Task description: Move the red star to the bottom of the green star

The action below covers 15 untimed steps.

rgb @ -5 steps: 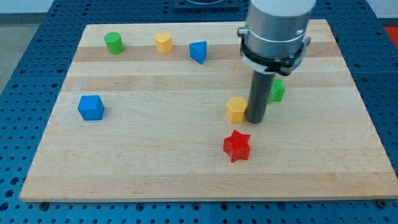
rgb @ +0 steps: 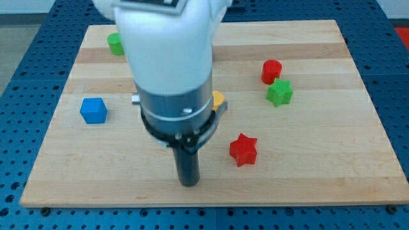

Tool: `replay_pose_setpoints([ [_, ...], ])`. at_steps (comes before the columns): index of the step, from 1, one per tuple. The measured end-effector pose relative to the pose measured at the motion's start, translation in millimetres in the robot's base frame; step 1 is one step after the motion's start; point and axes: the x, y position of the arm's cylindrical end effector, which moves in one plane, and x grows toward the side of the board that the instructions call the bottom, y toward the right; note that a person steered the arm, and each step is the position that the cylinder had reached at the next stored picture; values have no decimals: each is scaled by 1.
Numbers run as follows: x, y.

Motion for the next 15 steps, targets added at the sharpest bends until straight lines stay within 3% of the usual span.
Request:
replay_pose_setpoints([
  [3, -43, 114],
  [4, -55, 123],
  [5, -93, 145],
  [7, -104, 151],
  [9, -85, 116],
  [10, -95, 95],
  [11, -148, 91],
  [13, -169, 105],
  [15, -144, 107],
])
